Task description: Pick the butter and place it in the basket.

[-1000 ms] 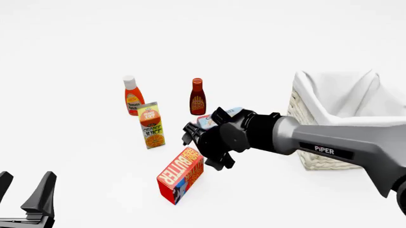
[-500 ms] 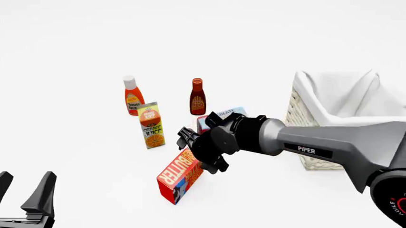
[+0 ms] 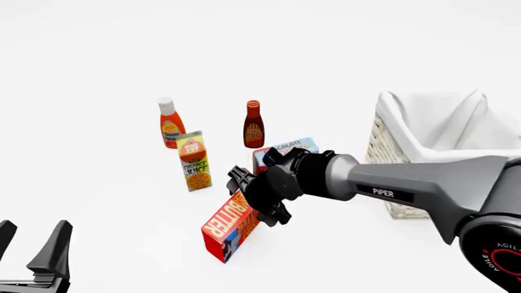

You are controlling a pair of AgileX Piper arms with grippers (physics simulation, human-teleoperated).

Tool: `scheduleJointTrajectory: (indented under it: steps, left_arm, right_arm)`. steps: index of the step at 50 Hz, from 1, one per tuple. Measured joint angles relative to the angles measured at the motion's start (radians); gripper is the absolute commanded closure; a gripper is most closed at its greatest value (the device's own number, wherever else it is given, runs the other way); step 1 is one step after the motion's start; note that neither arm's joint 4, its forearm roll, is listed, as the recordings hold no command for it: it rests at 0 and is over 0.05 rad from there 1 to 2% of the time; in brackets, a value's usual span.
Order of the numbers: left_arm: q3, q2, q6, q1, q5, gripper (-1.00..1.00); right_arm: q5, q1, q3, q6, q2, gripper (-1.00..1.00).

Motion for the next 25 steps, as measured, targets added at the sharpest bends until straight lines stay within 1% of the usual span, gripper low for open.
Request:
scheduleJointTrajectory:
  steps: [12, 13, 18, 25]
  left_arm:
    - [0.000, 0.000, 0.000, 0.000, 0.000, -1.00]
    - [0.000, 0.000, 0.000, 0.000, 0.000, -1.00]
    - [0.000, 0.000, 0.000, 0.000, 0.000, -1.00]
    - [0.000, 0.000, 0.000, 0.000, 0.000, -1.00]
  right_arm:
    - [0.051, 0.001, -0.041, 0.007, 0.024, -1.00]
    - [0.058, 0.000, -0.045, 0.002, 0.025, 1.00]
    - [0.072, -0.007, -0.058, -0.035, 0.030, 1.00]
    - [0.068, -0.015, -0.051, -0.065, 0.027, 1.00]
